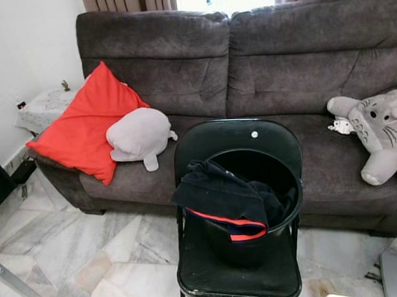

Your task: Hang hanger

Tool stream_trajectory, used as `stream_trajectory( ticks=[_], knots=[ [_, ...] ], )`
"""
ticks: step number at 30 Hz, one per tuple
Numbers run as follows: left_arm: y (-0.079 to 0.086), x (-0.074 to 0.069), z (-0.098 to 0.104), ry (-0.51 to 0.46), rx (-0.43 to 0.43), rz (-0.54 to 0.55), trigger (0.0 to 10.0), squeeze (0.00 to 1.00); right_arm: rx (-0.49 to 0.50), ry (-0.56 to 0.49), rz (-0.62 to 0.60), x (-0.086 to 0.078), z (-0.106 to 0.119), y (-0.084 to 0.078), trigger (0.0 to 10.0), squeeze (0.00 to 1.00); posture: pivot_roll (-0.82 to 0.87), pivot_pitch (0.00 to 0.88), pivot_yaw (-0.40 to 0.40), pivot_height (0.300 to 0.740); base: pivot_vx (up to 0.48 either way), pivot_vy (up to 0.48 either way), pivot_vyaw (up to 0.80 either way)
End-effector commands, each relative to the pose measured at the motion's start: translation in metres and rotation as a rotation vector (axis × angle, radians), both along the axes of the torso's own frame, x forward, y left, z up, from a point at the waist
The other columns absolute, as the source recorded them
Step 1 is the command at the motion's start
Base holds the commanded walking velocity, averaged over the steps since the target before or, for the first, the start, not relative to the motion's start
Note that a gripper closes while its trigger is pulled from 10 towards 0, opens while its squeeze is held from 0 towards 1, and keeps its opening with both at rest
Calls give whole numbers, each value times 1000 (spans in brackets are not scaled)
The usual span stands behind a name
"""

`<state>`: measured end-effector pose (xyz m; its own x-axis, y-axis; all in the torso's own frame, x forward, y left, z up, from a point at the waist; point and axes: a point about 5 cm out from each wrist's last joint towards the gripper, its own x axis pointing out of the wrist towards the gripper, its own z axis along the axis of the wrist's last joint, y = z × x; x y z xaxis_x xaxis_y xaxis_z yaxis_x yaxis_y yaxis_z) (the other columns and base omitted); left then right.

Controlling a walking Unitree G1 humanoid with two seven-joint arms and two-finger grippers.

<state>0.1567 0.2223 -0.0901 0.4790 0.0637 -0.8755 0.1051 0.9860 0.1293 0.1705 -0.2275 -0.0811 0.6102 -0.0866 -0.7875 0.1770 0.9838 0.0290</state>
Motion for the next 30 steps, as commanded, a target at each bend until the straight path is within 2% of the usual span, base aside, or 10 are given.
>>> stream_trajectory(
  ticks=[1, 4, 10, 13, 15, 17, 22, 28, 29, 30],
  knots=[
    [5, -5, -1, 20, 21, -18, 10000, 0, 10, -9, -10, 0, -1, 3, 10000, 0, 14, 0, 28, 740, 0, 0, 0],
    [5, -5, -1, 23, 23, -27, 10000, 0, -13, -26, 9, 1, 1, 2, 10000, 0, 11, 0, 30, 740, 0, 0, 0],
    [7, -6, -1, 33, 35, -48, 10000, 0, -28, -87, -48, 3, 3, 2, 10000, 0, -41, 0, 59, 740, 0, 0, 0],
    [8, -7, -1, 43, 47, -84, 10000, 0, -85, -128, -38, 6, 6, 1, 10000, 0, -64, 0, 71, 740, 0, 0, 0],
    [9, -7, -1, 43, 48, -83, 10000, 0, -138, -457, 1, 14, 32, 11, 10000, 0, -65, 0, 70, 740, 0, 0, 0],
    [9, -8, -1, 43, 50, -82, 10000, 0, -184, -631, 1, 10, 52, 13, 10000, 0, -71, 0, 67, 740, 0, 0, 0],
    [9, -8, -1, 45, 56, -79, 10000, 0, -211, -694, -4, 9, 64, 6, 10000, 0, -61, 0, 56, 740, 0, 0, 0],
    [9, -10, -2, 48, 57, -75, 10000, 0, -246, -787, 20, 11, 85, 9, 10000, 0, -59, 0, 48, 740, 0, 0, 0],
    [9, -10, -2, 51, 57, -74, 10000, 0, -271, -848, 66, 16, 105, 14, 10000, 0, -59, 0, 46, 740, 0, 0, 0],
    [9, -10, -2, 51, 57, -74, 10000, 0, -275, -873, 79, 21, 114, 16, 10000, 0, -59, 0, 46, 740, 0, 0, 0]
  ],
)
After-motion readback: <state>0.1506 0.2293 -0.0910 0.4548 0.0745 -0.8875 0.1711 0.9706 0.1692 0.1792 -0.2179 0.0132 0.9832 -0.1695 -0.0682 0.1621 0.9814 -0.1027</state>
